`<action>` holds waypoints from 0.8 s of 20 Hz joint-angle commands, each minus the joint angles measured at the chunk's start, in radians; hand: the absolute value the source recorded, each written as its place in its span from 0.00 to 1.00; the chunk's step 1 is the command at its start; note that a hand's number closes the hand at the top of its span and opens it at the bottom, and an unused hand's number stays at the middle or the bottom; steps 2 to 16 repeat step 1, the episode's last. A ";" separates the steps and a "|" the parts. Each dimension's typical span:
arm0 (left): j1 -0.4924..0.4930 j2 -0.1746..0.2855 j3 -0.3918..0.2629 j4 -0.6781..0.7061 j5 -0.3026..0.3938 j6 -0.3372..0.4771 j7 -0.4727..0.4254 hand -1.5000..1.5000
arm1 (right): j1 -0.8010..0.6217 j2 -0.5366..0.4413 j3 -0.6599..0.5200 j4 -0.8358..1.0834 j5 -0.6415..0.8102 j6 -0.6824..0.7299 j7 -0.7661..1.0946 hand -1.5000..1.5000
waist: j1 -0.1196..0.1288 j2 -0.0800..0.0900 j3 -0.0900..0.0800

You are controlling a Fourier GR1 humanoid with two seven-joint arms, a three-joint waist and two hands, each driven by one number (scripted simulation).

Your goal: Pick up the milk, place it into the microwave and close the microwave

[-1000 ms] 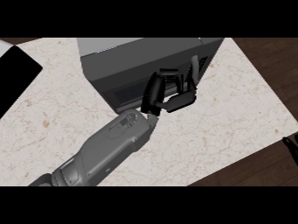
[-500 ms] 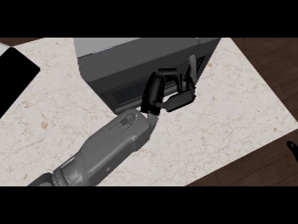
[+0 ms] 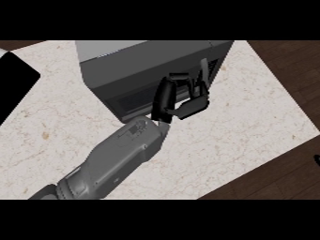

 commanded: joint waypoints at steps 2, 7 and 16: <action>-0.076 0.000 0.030 0.079 0.020 -0.027 0.012 1.00 | 0.010 -0.021 -0.012 -0.013 -0.017 0.030 -0.004 0.00 | -0.008 0.012 -0.001; -0.076 0.000 0.030 0.079 0.020 -0.027 0.012 1.00 | 0.010 -0.021 -0.012 -0.013 -0.017 0.030 -0.004 0.00 | -0.008 0.012 -0.001; -0.076 0.000 0.030 0.079 0.020 -0.027 0.012 1.00 | 0.010 -0.021 -0.012 -0.013 -0.017 0.030 -0.004 0.00 | -0.008 0.012 -0.001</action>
